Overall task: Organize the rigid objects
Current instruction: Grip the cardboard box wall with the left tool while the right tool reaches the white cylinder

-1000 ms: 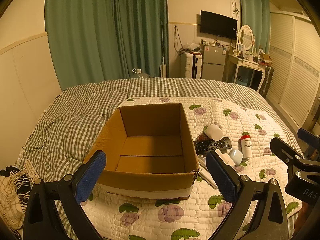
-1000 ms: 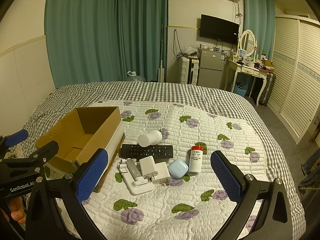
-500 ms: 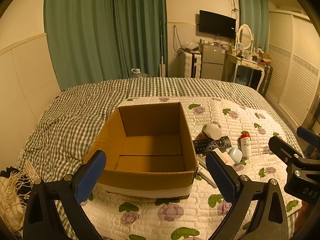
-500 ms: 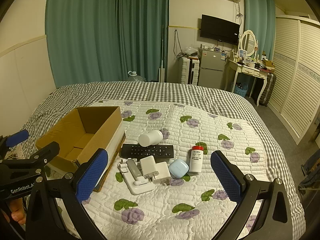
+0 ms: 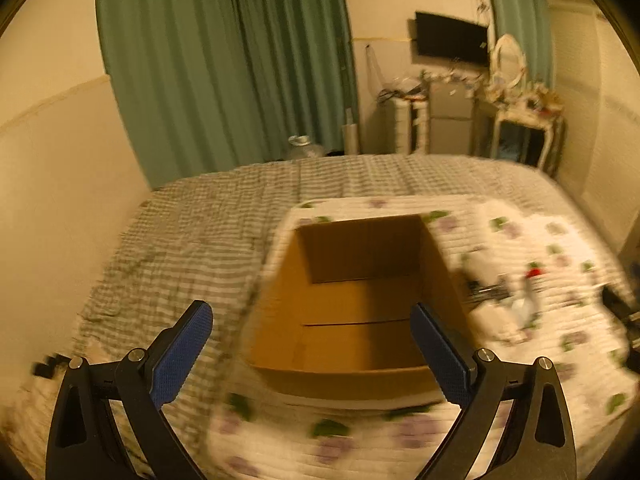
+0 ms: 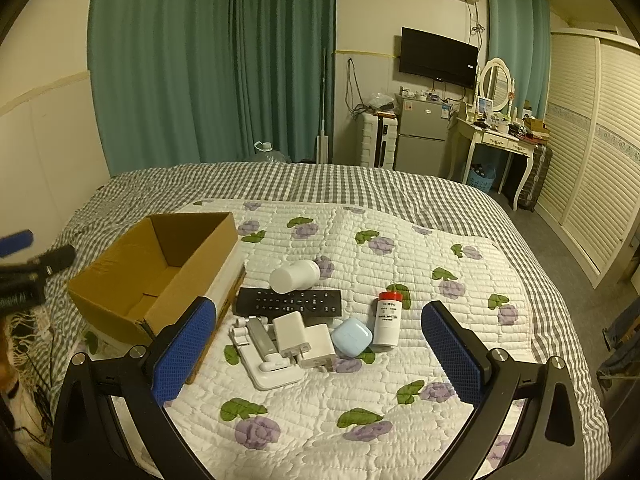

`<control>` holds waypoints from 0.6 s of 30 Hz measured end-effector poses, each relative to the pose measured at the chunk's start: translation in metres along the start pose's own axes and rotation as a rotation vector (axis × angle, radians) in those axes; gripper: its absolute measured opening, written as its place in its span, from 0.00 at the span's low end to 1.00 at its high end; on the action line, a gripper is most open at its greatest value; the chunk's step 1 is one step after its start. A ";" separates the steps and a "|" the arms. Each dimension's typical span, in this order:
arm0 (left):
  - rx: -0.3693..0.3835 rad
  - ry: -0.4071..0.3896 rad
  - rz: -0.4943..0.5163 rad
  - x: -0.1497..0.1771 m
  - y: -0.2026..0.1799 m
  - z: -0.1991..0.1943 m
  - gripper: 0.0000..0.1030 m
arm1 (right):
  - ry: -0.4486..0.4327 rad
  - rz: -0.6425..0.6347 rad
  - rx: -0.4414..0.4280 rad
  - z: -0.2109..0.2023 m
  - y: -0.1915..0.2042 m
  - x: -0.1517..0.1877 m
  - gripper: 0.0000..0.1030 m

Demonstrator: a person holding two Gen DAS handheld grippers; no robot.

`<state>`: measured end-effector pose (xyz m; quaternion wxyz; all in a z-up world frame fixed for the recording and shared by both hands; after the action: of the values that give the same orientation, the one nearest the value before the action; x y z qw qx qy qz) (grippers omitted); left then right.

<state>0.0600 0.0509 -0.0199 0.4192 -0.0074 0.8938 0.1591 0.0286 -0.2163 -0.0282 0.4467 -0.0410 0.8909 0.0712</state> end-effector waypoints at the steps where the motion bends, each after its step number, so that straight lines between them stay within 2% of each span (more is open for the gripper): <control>1: -0.028 0.012 0.017 0.002 0.007 0.010 0.97 | 0.001 0.002 0.000 0.000 -0.003 0.001 1.00; 6: -0.089 0.107 0.015 0.016 0.032 0.056 0.97 | 0.024 0.019 -0.006 0.015 -0.015 0.007 1.00; 9: -0.095 0.176 0.019 0.027 0.037 0.087 0.95 | 0.051 0.015 -0.007 0.030 -0.017 0.015 1.00; 12: -0.091 0.225 0.027 0.037 0.035 0.105 0.88 | 0.087 0.007 -0.006 0.047 -0.019 0.024 1.00; 16: -0.028 0.302 0.005 0.046 0.029 0.122 0.54 | 0.132 0.006 -0.005 0.068 -0.023 0.037 1.00; 18: 0.007 0.324 -0.001 0.047 0.025 0.125 0.43 | 0.150 0.012 -0.013 0.076 -0.024 0.042 1.00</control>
<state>0.1191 0.1163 -0.1228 0.2696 -0.0320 0.9503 0.1526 0.0669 -0.2276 -0.1087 0.3781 -0.0437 0.9216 0.0763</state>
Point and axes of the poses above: each gripper's, at about its wrist camera, not at the fingertips, and z roughly the way its jaws point, y to its left, x to its underside, the point moved 5 cm from there along z, roughly the way its jaws point, and after that the axes turned 9 degrees about -x, right-handed, at the moved point
